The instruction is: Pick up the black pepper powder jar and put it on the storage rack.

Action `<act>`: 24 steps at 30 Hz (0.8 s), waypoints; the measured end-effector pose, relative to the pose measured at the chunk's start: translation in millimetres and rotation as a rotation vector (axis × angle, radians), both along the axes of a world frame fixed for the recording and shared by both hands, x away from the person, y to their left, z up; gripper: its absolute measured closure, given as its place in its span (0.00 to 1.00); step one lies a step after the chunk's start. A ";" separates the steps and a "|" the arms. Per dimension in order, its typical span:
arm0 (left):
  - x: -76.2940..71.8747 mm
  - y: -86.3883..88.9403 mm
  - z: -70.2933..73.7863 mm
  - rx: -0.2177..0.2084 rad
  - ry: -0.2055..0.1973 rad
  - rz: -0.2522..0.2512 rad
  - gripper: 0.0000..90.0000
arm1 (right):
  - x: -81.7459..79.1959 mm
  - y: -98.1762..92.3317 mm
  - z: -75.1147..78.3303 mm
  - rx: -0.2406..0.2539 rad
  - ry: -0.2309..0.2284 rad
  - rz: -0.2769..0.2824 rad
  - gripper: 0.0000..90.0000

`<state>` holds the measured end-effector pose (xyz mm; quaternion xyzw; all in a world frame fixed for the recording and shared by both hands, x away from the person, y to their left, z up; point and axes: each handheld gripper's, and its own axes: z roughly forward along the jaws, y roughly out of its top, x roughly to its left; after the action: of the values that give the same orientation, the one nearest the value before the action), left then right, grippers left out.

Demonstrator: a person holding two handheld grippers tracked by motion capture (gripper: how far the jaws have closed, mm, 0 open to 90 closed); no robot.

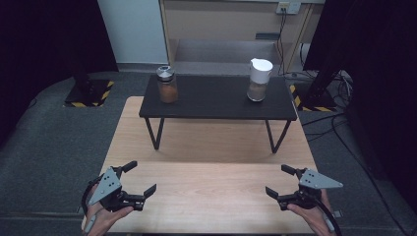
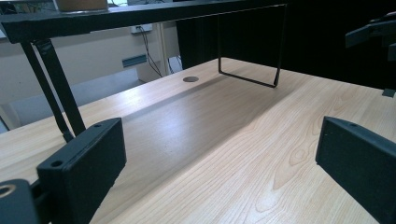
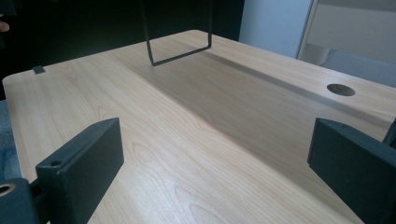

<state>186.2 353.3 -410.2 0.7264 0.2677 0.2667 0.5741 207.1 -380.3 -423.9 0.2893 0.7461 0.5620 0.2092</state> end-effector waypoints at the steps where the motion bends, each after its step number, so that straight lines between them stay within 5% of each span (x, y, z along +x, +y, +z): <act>1: -0.3 0.0 -0.1 -0.001 -0.001 0.000 0.01 | -0.4 0.3 -0.7 -0.001 -0.002 -0.001 0.04; 14: -5.5 -0.9 1.7 0.012 -0.017 0.012 0.01 | -3.7 -0.2 -7.3 0.019 0.002 -0.016 0.04; 24: -11.7 2.1 0.3 -0.005 -0.029 0.087 0.01 | -11.7 -5.0 -10.7 0.059 0.003 -0.108 0.04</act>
<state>174.5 355.5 -409.9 0.7088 0.2911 0.3013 0.5675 195.4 -385.4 -434.6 0.3361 0.7129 0.5711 0.2295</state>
